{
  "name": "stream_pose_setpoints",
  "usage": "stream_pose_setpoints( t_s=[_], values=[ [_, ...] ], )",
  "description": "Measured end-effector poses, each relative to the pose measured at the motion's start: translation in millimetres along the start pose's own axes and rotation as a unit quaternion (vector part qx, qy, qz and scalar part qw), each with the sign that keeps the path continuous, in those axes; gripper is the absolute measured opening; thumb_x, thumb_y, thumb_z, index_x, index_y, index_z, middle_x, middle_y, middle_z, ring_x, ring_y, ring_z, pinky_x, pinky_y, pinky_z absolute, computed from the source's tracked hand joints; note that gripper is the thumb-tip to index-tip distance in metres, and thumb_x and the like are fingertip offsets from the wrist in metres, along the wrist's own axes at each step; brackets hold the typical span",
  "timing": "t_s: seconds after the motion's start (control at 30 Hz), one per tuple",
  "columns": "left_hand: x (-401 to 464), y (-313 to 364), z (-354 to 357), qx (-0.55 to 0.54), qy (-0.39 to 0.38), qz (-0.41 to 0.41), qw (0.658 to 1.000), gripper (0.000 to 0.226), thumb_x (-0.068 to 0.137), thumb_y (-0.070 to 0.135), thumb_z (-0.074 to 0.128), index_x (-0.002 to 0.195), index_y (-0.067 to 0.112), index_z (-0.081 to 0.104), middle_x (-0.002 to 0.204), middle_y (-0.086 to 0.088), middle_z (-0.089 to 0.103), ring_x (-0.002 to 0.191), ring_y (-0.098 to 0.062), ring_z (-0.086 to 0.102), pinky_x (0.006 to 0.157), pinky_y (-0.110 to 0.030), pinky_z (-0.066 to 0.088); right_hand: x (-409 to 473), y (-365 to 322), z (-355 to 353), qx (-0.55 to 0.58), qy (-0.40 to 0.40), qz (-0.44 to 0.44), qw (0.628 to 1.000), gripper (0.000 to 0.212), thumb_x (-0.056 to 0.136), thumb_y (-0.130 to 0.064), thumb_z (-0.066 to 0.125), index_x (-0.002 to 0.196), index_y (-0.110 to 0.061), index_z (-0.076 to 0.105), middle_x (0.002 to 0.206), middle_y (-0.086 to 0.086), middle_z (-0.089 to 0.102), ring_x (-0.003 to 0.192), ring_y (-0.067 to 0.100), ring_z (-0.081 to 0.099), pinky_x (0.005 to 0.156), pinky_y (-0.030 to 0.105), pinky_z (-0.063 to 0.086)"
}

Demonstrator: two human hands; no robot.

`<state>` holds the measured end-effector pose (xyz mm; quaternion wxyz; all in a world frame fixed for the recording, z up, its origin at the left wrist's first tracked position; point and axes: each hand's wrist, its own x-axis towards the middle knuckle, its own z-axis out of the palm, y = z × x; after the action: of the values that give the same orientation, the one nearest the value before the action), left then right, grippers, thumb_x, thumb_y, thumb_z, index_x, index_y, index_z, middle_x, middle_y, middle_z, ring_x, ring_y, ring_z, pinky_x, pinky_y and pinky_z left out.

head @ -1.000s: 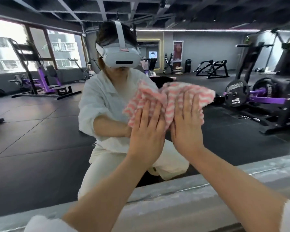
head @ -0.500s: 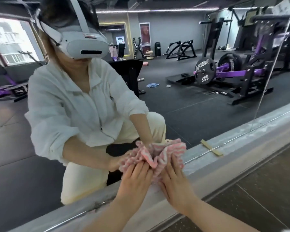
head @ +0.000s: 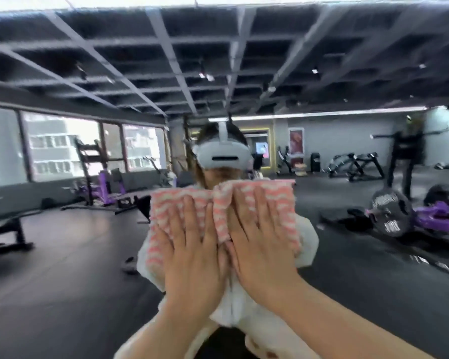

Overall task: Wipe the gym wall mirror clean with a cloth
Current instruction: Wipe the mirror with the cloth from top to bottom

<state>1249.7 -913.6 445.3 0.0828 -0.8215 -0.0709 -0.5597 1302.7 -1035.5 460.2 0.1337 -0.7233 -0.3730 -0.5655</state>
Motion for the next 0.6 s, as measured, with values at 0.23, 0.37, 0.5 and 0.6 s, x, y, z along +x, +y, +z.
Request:
stream_pose_setpoints(
  t_s=[0.23, 0.37, 0.5, 0.6],
  values=[
    [175.5, 40.5, -65.1, -0.066, 0.039, -0.159, 0.984, 0.071, 0.09, 0.051, 0.0, 0.149, 0.013, -0.01, 0.156, -0.012, -0.018, 0.145, -0.028, -0.017, 0.117, -0.041, -0.013, 168.1, 88.0, -83.4, -0.05, -0.043, -0.077, 0.995, 0.064, 0.103, -0.042, 0.021, 0.153, -0.012, -0.006, 0.161, 0.007, -0.009, 0.146, 0.035, -0.013, 0.117, 0.049, -0.014],
    [252.2, 89.8, -90.0, -0.018, 0.005, -0.181, 0.983, 0.06, 0.102, 0.041, 0.011, 0.151, 0.013, -0.011, 0.157, -0.017, -0.017, 0.145, -0.031, -0.017, 0.117, -0.045, -0.011, 198.2, 148.0, -118.6, -0.095, -0.045, -0.04, 0.994, 0.075, 0.1, -0.049, 0.027, 0.151, -0.014, -0.017, 0.159, 0.007, -0.02, 0.144, 0.036, -0.02, 0.108, 0.049, -0.024],
    [309.2, 167.1, -91.9, 0.034, -0.028, -0.117, 0.992, 0.059, 0.1, 0.049, 0.007, 0.15, 0.026, -0.016, 0.156, -0.011, -0.024, 0.143, -0.032, -0.021, 0.114, -0.052, -0.012, 205.3, 217.2, -146.6, -0.096, -0.027, 0.016, 0.995, 0.074, 0.099, -0.042, 0.028, 0.151, -0.013, -0.017, 0.16, 0.007, -0.016, 0.146, 0.032, -0.017, 0.115, 0.047, -0.014],
    [327.9, 216.1, -81.0, 0.046, -0.029, -0.071, 0.996, 0.058, 0.098, 0.053, 0.006, 0.148, 0.035, -0.017, 0.155, -0.008, -0.028, 0.141, -0.033, -0.026, 0.112, -0.061, -0.011, 197.7, 262.2, -155.4, -0.095, 0.001, 0.056, 0.994, 0.067, 0.1, -0.036, 0.022, 0.152, -0.012, -0.012, 0.161, 0.006, -0.01, 0.147, 0.031, -0.013, 0.116, 0.044, -0.012]
  ],
)
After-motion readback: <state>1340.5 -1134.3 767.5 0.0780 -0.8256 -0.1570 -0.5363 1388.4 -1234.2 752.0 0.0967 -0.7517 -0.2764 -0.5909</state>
